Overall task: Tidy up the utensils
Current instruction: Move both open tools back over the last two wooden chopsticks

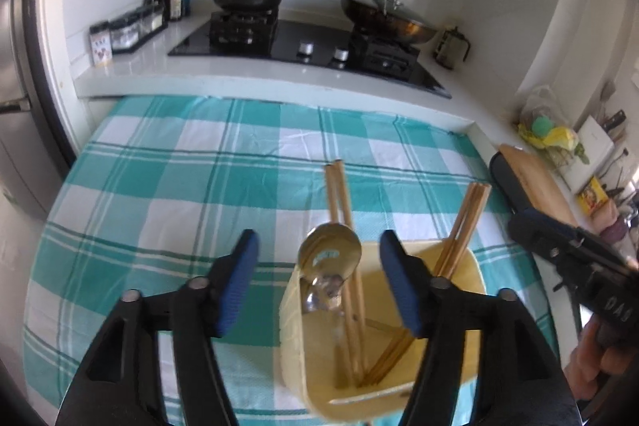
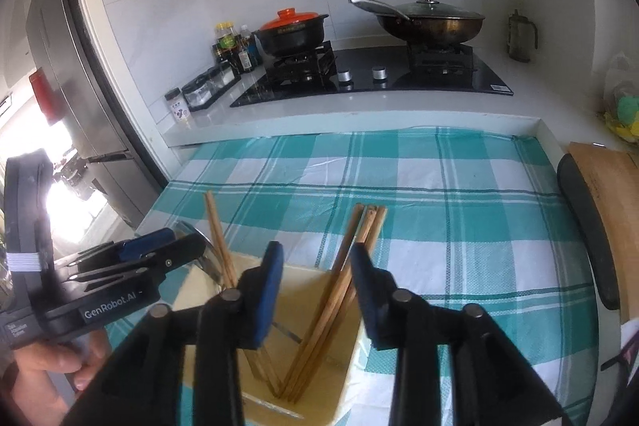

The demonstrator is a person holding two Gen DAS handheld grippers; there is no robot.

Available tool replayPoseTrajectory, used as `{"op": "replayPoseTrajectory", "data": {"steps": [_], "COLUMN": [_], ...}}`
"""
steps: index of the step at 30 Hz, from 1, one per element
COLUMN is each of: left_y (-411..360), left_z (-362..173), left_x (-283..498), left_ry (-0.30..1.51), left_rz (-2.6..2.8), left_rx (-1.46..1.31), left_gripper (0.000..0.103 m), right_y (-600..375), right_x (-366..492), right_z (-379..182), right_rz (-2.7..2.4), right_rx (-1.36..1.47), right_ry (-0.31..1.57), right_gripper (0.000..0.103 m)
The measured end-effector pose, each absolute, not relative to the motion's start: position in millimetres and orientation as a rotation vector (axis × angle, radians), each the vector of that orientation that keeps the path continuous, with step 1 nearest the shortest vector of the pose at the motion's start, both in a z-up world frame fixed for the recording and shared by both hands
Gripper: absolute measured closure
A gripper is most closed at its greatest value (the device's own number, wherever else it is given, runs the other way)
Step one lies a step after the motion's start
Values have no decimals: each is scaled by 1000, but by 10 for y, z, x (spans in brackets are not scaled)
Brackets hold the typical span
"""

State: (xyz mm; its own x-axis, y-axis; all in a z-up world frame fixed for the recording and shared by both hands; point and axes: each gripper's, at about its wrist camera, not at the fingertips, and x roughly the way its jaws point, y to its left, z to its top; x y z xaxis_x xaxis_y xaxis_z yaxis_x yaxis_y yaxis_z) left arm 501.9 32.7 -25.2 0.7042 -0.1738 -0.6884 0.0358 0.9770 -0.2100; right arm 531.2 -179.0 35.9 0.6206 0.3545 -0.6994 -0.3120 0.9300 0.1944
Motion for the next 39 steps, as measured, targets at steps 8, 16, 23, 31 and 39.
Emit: {"op": "replayPoseTrajectory", "data": {"steps": [8, 16, 23, 31, 39], "left_y": [395, 147, -109, -267, -295], "left_z": [-364, -871, -1075, -1134, -1241], "left_x": [3818, 2655, 2189, 2052, 1986], "left_ry": [808, 855, 847, 842, 852], "left_rz": [-118, -55, -34, -37, -38], "left_rx": [-28, -58, -35, -7, -23], "left_gripper": [15, 15, 15, 14, 13], "right_y": [-2120, -2364, -2442, -2479, -2411], "right_x": [4289, 2799, 2062, 1760, 1655], "right_z": [616, 118, -246, -490, -540], "right_rz": [368, 212, 151, 141, 107], "right_rx": [-129, -260, -120, -43, -93], "right_ry": [797, 774, 773, 805, 817], "right_gripper": [52, 52, 52, 52, 52]}}
